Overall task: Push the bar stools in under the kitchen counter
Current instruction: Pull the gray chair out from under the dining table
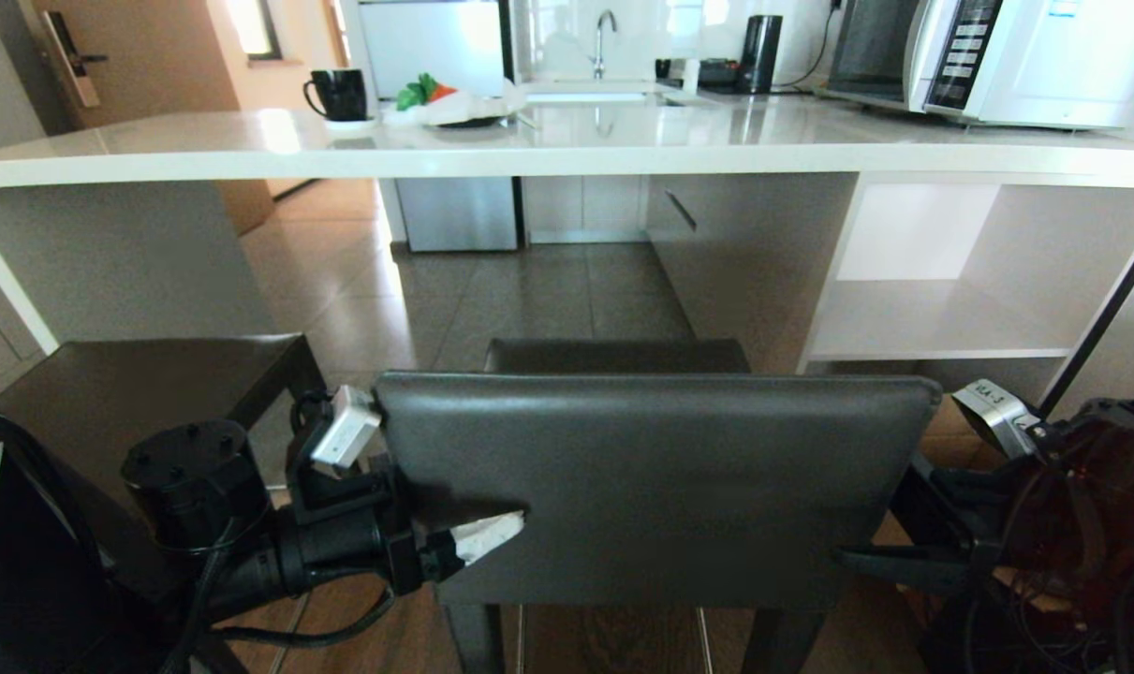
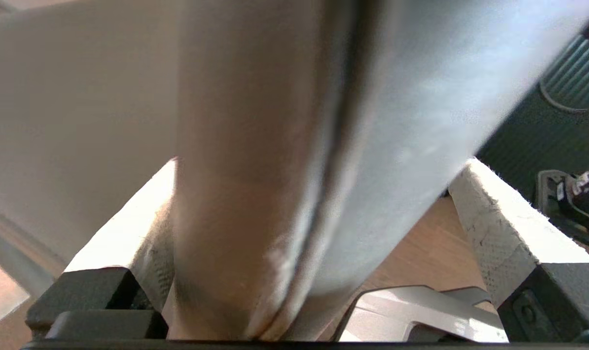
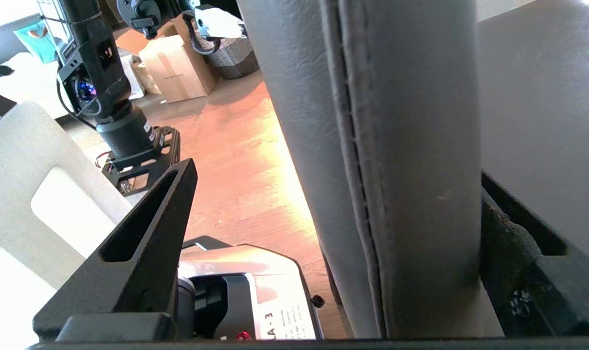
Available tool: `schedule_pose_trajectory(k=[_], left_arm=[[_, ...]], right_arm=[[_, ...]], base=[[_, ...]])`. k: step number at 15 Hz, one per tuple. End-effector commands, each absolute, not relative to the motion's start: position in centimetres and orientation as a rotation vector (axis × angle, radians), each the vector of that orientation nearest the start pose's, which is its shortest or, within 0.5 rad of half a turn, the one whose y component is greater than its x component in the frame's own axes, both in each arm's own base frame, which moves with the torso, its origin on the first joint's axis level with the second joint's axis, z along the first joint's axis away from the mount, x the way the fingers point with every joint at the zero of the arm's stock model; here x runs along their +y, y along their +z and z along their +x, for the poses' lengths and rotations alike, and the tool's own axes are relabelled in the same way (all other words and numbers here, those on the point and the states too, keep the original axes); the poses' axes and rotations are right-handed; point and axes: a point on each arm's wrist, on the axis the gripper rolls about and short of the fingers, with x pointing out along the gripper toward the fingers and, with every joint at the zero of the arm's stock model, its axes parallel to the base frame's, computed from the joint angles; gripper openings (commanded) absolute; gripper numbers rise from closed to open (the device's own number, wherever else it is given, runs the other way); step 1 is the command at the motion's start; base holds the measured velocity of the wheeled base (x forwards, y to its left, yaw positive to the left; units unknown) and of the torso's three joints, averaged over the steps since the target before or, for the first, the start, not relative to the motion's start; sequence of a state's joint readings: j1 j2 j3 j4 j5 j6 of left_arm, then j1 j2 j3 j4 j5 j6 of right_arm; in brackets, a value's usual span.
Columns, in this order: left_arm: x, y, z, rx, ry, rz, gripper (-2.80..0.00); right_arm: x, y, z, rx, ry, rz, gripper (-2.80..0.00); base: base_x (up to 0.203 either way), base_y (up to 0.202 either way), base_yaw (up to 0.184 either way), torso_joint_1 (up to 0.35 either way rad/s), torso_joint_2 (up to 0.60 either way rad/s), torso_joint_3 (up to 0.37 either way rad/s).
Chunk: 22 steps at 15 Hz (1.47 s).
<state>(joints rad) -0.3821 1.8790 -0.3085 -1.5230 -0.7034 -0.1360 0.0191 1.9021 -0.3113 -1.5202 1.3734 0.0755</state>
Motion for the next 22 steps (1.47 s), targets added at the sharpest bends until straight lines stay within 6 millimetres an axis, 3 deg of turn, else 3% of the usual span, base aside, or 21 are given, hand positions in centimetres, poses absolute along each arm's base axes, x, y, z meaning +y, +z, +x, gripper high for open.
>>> schedule_pose_trajectory(k=[1,7,13,15,18,22], left_arm=[[-10.4,10.5,23.9,0.13,-1.058,-0.134,0.0],[-4.8,10.5,23.1,0.146,-0.9,-0.157,0.0],[-1.7,12.0,19.3,0.098,-0.778,-0.151,0.0],[-1.4,13.4,19.6,0.018,-0.659,-0.127,0.0],[-2.2,15.9,20.9,-0.123,-0.408,-0.137,0.0],[-3.8,15.9,22.9,-0.157,-0.05,-0.075,0.0]], right_arm=[[2.3,10.3,25.3,0.101,1.379,0.104,0.0],[-3.5,9.9,25.4,0.095,1.169,0.119,0.0],[-10.0,10.8,22.8,0.056,0.928,0.099,0.0],[-10.5,11.7,22.2,0.032,0.841,0.069,0.0],[-9.9,12.9,23.5,-0.019,0.506,0.04,0.0],[-8.1,16.9,26.0,-0.201,0.127,0.076,0.0]], base=[[0.0,0.0,0.0,0.0,0.0,0.0],[0.0,0.0,0.0,0.0,0.0,0.0],[0.0,0.0,0.0,0.0,0.0,0.0],[0.0,0.0,0.0,0.0,0.0,0.0],[0.0,0.0,0.0,0.0,0.0,0.0],[0.0,0.0,0.0,0.0,0.0,0.0]])
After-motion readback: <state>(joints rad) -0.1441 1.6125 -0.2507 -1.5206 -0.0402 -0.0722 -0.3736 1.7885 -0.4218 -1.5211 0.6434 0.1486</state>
